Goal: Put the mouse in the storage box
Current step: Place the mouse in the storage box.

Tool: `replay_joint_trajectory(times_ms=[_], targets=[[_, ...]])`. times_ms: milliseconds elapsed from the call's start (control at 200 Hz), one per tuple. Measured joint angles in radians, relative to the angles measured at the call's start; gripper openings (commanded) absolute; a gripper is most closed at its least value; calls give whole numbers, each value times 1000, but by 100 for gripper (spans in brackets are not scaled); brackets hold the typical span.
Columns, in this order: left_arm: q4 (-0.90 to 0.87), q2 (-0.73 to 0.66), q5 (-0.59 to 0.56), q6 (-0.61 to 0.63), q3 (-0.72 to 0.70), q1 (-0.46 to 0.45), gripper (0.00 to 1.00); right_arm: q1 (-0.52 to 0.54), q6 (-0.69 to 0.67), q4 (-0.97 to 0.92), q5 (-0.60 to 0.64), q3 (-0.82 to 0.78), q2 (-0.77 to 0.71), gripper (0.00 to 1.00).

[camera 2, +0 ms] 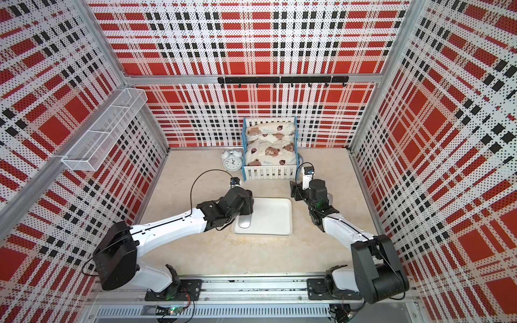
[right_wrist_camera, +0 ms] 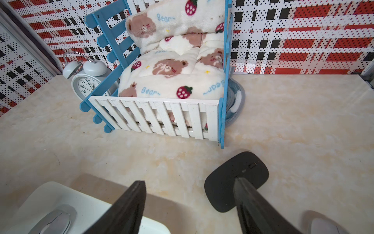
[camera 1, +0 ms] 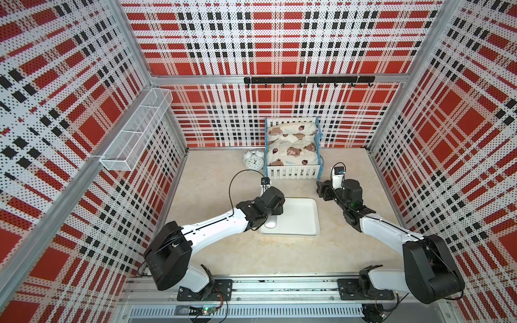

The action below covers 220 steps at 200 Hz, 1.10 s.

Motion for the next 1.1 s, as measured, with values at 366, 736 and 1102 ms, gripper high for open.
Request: replay_joint_trajectory(times_ms=[366,736,1102], targets=[[73,146,119,-37,-6,-37,50,0,-1,0,11,0,0,76],[88,187,143,-77,-27,-61,51,0,-5,-1,19,-1,-2,76],[80,198,114,-107,-49,-67,54,0,-8,-1,21,-2,-2,76]])
